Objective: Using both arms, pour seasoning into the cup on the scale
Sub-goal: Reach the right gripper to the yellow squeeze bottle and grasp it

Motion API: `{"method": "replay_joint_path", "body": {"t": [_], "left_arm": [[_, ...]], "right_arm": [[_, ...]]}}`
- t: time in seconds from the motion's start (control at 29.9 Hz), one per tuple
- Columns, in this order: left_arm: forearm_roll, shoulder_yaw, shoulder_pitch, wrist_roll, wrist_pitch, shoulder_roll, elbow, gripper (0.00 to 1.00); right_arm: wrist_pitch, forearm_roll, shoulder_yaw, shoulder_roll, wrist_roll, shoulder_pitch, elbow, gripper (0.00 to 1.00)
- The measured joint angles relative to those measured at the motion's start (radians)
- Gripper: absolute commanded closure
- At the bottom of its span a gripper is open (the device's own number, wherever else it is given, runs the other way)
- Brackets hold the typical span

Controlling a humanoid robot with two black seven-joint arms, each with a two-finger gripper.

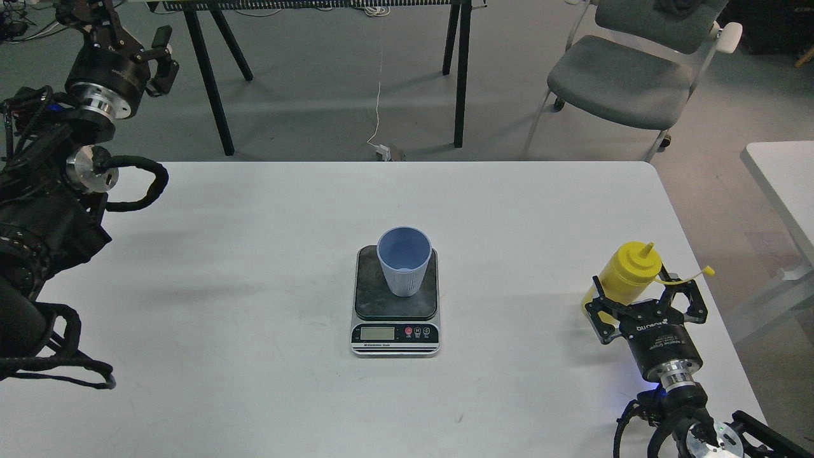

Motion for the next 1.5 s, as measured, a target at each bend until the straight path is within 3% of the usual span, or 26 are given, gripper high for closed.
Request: {"method": "replay_joint_path", "body": {"t": [0.23,0.3,0.57,0.77,0.9,1.0,1.04,1.5], "left_arm": [[0.000,0.000,-0.004,0.000,0.000,0.000,0.000,0.08],[0.000,0.000,-0.004,0.000,0.000,0.003,0.000,0.08],[0.000,0.000,-0.005,0.000,0.000,0.005,-0.001,0.08],[0.000,0.000,-0.006,0.000,0.000,0.004,-0.001,0.08],[0.000,0.000,-0.006,0.000,0.000,0.004,0.000,0.08],[0.000,0.000,-0.002,0.000,0.000,0.005,0.000,0.08],[0.000,0.000,-0.002,0.000,0.000,0.005,0.000,0.08],[0.001,0.000,-0.002,0.000,0.000,0.002,-0.001,0.08]], "right_arm": [[0.000,-0.025,0.002,0.031,0.003,0.024,-0.033,0.09],[0.000,-0.031,0.004,0.036,0.005,0.025,-0.034,0.04],[0.000,-0.102,0.014,0.039,0.042,0.017,-0.031,0.04],[0.000,-0.128,0.011,0.038,0.042,0.013,-0.024,0.10],[0.000,-0.129,0.011,0.038,0.043,0.011,-0.025,0.24],[0.000,-0.129,0.011,0.038,0.043,0.008,-0.025,0.57],[0.000,-0.129,0.011,0.038,0.043,0.008,-0.025,0.62],[0.001,-0.129,0.006,0.038,0.042,-0.003,-0.023,0.70]]}}
